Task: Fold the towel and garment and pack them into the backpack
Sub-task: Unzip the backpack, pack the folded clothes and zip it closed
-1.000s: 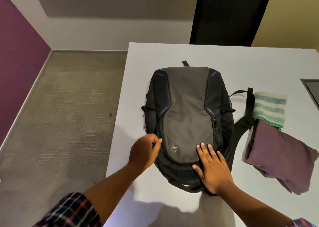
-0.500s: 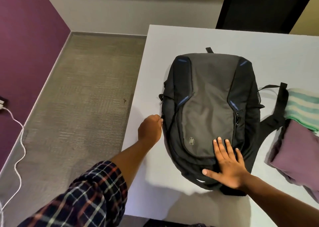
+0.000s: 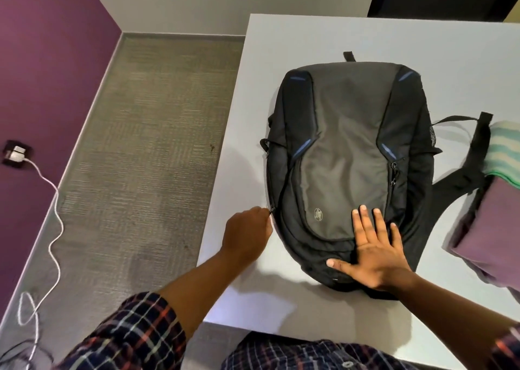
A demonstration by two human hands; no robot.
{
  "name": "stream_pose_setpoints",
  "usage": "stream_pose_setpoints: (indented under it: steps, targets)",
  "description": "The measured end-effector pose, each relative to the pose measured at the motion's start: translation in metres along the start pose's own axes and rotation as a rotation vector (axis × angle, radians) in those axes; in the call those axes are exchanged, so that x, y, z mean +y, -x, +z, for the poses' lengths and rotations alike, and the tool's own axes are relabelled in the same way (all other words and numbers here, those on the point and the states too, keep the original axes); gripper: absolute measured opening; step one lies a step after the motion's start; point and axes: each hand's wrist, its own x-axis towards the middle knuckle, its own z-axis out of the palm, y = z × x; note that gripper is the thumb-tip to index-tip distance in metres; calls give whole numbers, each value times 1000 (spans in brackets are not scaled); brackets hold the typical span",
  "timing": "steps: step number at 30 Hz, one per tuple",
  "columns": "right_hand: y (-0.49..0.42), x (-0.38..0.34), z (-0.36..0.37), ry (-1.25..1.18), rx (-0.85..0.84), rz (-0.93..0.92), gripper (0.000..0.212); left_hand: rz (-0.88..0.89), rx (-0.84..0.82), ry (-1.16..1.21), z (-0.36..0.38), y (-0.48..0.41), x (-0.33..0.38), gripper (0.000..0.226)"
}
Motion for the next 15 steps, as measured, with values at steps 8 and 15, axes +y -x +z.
stream_pose_setpoints:
  steps: [8,15]
  targets:
    - [-4,-4,5,-26,40,11,117,68,-168,108,31,87,72,12]
    - [3,-3,-3,-168,13,-97,122,-218,-282,219,14,81,86,22]
